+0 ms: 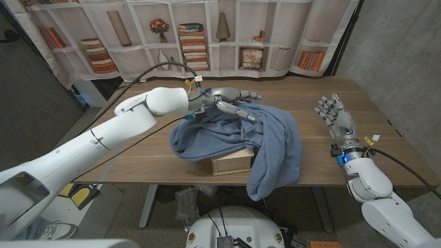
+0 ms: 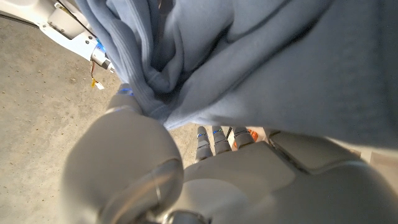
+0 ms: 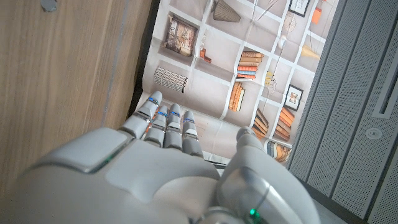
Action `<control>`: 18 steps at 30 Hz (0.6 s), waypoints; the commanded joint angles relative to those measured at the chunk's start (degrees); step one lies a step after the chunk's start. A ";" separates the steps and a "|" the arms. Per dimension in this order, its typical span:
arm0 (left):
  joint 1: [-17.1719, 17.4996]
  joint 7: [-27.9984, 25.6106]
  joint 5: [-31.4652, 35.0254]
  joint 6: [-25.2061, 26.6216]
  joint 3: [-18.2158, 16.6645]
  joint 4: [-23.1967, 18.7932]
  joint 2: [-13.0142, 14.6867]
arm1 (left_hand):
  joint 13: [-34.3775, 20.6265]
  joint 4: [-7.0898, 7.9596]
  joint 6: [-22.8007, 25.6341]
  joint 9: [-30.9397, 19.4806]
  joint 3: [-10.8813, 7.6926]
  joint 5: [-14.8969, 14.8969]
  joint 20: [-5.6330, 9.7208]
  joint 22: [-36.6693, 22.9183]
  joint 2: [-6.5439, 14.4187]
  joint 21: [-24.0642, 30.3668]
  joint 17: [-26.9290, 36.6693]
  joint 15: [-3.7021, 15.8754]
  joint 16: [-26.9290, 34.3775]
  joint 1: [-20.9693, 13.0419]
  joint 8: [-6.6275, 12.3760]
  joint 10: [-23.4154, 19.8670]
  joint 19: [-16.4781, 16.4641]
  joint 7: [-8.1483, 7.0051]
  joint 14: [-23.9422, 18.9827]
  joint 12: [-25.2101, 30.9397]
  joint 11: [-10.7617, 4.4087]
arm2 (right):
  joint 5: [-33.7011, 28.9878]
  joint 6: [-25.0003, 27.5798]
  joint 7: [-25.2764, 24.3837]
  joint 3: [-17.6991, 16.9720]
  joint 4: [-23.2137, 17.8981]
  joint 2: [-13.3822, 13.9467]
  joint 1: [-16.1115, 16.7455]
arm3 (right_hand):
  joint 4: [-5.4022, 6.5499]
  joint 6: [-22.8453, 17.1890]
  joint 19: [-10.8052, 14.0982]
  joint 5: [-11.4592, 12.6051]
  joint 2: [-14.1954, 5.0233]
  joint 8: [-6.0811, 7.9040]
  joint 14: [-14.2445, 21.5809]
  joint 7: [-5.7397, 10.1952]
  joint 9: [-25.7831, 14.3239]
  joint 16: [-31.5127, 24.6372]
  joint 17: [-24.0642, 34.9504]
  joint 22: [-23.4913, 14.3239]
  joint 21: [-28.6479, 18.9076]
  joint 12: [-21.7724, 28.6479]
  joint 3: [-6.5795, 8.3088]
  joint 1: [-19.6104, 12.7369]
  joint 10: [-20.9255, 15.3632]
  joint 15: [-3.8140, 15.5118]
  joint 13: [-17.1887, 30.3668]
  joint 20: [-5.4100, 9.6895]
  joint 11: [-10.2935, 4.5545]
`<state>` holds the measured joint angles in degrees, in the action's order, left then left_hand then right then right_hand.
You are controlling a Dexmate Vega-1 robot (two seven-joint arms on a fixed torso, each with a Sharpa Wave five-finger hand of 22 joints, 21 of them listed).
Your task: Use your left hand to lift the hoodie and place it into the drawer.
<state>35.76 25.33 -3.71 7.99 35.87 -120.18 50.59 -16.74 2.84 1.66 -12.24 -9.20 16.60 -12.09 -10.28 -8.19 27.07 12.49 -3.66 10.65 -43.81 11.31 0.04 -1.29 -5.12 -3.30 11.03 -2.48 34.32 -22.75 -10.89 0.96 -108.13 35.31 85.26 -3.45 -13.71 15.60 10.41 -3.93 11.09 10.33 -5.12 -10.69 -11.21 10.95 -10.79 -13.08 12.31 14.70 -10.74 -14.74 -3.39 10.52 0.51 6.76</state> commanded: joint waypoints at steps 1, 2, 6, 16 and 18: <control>0.96 -0.95 -0.78 -0.35 -1.35 -1.29 0.85 | 0.07 0.01 0.63 -0.10 0.11 0.30 -0.12 -0.15 0.32 -0.16 0.05 -0.28 0.58 0.10 0.53 -0.31 0.07 -0.01 -0.03 0.40 -0.13 | -0.51 0.08 -0.63 -0.27 -0.84 -0.22 0.77 | -0.08 -0.48 0.41 0.08 -0.36 0.16 0.44 -0.21 -0.09 0.15 0.17 -0.27 0.37 -0.09 0.07 0.37 -0.37 -0.05 0.21 -0.20 0.09; 1.12 -1.08 -0.83 -0.47 -1.51 -1.38 0.99 | 0.09 0.02 0.65 -0.09 0.11 0.31 -0.12 -0.15 0.34 -0.17 0.04 -0.33 0.58 0.10 0.53 -0.29 0.05 0.00 -0.02 0.39 -0.14 | -0.58 0.12 -0.70 -0.28 -0.93 -0.22 0.84 | -0.08 -0.48 0.41 0.08 -0.37 0.16 0.45 -0.17 -0.09 0.14 0.17 -0.27 0.37 -0.10 0.07 0.37 -0.36 -0.05 0.21 -0.19 0.07; 1.83 -1.61 -1.39 -0.98 -2.34 -1.66 1.55 | 0.25 0.05 0.73 -0.04 0.17 0.37 -0.12 -0.16 0.47 -0.25 -0.04 -0.37 0.60 0.13 0.55 -0.35 -0.06 0.15 0.00 0.44 -0.15 | -0.87 0.48 -1.06 -0.20 -1.45 -0.26 0.99 | -0.08 -0.50 0.43 0.08 -0.37 0.16 0.48 -0.17 -0.09 0.13 0.17 -0.27 0.37 -0.08 0.07 0.37 -0.40 -0.06 0.21 -0.22 0.11; 4.58 -3.78 -3.13 -2.10 -5.39 -3.52 3.62 | 0.51 0.12 0.97 0.04 0.25 0.46 -0.13 -0.17 0.69 -0.41 -0.16 -0.40 0.63 0.18 0.62 -0.34 -0.20 0.25 0.03 0.48 -0.10 | -1.54 1.09 -1.02 0.50 -1.98 -0.11 0.83 | -0.11 -0.46 0.44 0.07 -0.39 0.14 0.45 -0.14 -0.09 0.15 0.16 -0.28 0.41 -0.10 0.08 0.36 -0.37 -0.07 0.22 -0.20 0.01; 5.18 -4.34 -3.44 -2.43 -5.99 -3.89 3.92 | 0.57 0.13 1.08 0.06 0.27 0.48 -0.13 -0.17 0.73 -0.45 -0.18 -0.37 0.64 0.19 0.65 -0.31 -0.23 0.20 0.03 0.48 -0.13 | -1.56 1.27 -1.18 0.53 -2.18 -0.10 0.96 | -0.12 -0.46 0.44 0.07 -0.39 0.14 0.47 -0.13 -0.09 0.14 0.16 -0.28 0.41 -0.08 0.07 0.36 -0.42 -0.13 0.22 -0.21 0.05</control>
<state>38.50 23.57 -5.16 7.09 32.57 -122.32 52.77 -16.21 2.98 2.27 -12.25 -9.07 16.60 -12.08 -10.28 -7.96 26.65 12.24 -3.67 11.03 -43.59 11.75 0.05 -1.30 -4.51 -3.31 11.26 -2.48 33.30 -22.05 -11.83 0.82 -109.42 35.20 86.01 -3.45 -13.71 15.60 10.41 -3.93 11.09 10.33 -5.12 -10.69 -11.21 10.95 -10.79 -12.70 12.31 14.70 -10.74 -14.74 -3.39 10.52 0.51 6.76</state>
